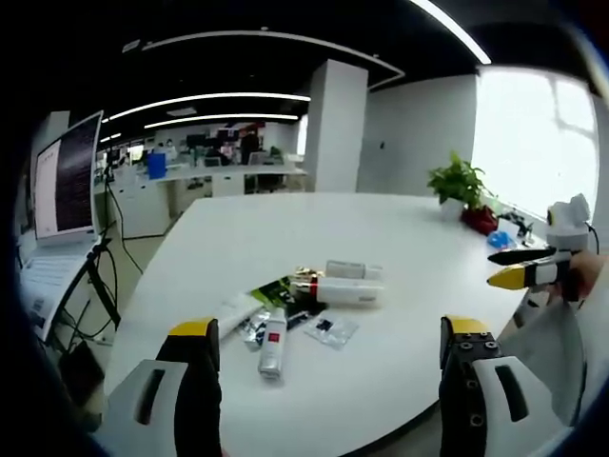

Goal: Arrange the skincare products in the storage area until every visible bottle or jar stands upright without overlapping.

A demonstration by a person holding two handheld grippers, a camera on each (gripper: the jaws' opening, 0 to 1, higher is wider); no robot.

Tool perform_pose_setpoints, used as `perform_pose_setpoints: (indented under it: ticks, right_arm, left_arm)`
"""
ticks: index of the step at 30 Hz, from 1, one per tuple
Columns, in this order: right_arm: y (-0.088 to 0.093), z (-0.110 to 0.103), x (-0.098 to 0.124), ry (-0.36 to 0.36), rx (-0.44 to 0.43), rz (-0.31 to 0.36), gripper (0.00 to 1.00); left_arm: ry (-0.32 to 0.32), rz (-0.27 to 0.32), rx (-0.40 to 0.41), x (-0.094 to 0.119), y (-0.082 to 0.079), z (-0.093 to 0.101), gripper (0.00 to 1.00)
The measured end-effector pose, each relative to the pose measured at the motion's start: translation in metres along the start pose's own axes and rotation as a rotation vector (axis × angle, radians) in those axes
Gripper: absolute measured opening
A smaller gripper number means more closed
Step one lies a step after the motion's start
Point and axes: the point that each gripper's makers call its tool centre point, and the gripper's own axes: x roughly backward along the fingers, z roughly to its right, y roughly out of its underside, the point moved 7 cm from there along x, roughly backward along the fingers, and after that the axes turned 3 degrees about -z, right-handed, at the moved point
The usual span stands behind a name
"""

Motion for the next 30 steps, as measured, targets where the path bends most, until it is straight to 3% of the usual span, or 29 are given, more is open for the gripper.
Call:
perform_pose_setpoints:
  ticks: [14, 30]
  right_arm:
    - [-0.015, -0.002, -0.020, -0.048, 0.062, -0.008, 0.91]
    - [-0.039, 0.002, -0.056, -0.113, 0.189, -0.032, 0.91]
  left_arm:
    - [0.005, -0.008, 0.014, 0.000, 0.001, -0.001, 0.94]
    - [0.015, -0.033, 0.024, -0.003, 0.003, -0.001, 0.93]
